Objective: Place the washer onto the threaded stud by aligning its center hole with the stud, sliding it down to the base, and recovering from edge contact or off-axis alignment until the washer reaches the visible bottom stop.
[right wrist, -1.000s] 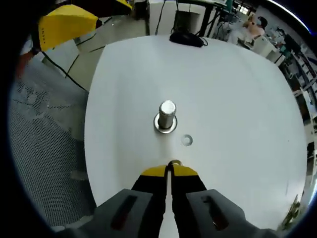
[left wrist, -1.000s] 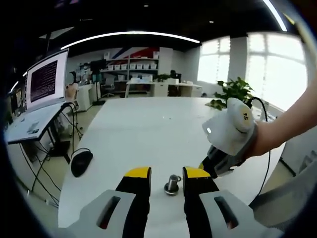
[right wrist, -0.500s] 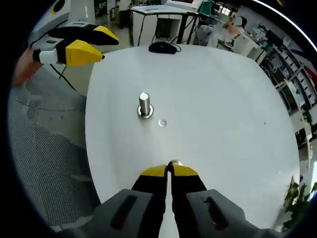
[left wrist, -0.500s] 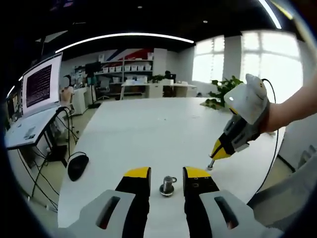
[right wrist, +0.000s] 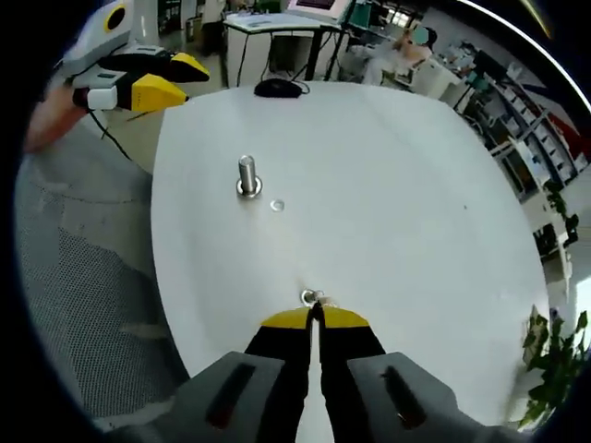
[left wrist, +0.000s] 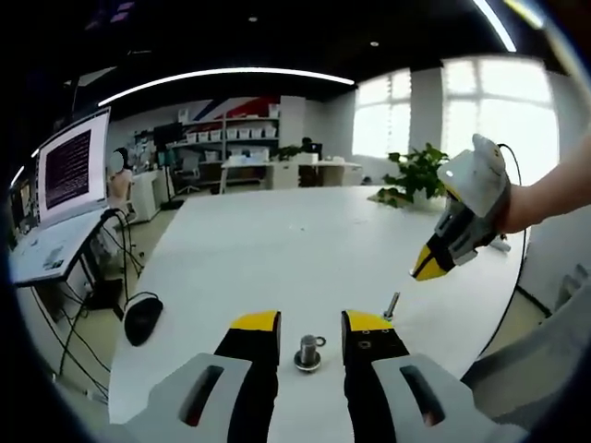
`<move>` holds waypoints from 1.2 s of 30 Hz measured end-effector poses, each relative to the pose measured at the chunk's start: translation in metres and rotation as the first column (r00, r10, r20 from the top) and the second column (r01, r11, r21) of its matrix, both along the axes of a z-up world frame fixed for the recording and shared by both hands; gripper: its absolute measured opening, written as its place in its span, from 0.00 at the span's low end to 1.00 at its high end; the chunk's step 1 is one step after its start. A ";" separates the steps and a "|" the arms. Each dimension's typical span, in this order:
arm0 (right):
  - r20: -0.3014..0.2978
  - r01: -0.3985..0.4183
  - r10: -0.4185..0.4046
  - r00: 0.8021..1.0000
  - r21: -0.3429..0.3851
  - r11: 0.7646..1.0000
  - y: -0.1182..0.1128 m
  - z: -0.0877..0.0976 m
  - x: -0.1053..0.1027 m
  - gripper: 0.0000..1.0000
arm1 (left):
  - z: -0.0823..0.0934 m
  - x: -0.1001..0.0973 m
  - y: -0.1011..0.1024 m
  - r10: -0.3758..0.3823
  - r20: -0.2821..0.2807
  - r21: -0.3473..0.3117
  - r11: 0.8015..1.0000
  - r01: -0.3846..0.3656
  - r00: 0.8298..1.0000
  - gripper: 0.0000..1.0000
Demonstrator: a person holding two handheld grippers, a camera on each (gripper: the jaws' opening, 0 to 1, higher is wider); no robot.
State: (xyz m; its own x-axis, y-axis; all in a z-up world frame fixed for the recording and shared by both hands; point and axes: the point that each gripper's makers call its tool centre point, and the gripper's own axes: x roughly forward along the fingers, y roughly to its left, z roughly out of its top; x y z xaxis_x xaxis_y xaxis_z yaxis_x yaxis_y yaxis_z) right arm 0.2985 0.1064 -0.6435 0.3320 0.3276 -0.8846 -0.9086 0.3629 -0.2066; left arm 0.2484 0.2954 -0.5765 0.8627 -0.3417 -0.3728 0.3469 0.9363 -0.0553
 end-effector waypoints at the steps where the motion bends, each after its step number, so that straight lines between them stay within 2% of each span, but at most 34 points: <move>1: -0.002 0.002 -0.002 1.000 -0.007 1.000 -0.002 -0.001 0.001 0.03 | -0.001 0.000 0.000 -0.001 -0.002 0.000 1.000 0.001 1.000 0.24; 4: -0.009 0.016 -0.016 1.000 -0.010 1.000 -0.006 -0.002 0.001 0.03 | -0.003 0.000 0.000 -0.002 -0.009 0.002 1.000 0.002 1.000 0.24; 9: -0.010 0.003 -0.003 1.000 -0.017 1.000 -0.004 -0.006 0.002 0.03 | 0.005 0.003 -0.001 0.002 0.022 -0.027 1.000 -0.002 1.000 0.26; 14: -0.011 -0.008 0.008 1.000 -0.015 1.000 0.000 -0.010 0.003 0.04 | 0.002 0.002 -0.001 0.002 0.013 -0.025 1.000 -0.002 1.000 0.26; 25: 0.004 -0.026 0.026 1.000 -0.021 0.999 0.001 -0.010 0.007 0.04 | 0.013 0.003 -0.003 0.001 0.058 -0.035 0.999 0.001 0.998 0.27; 36: -0.012 -0.054 0.054 0.998 -0.024 0.998 0.005 -0.017 0.007 0.04 | 0.009 0.003 -0.004 -0.005 0.042 -0.029 1.000 0.006 0.999 0.26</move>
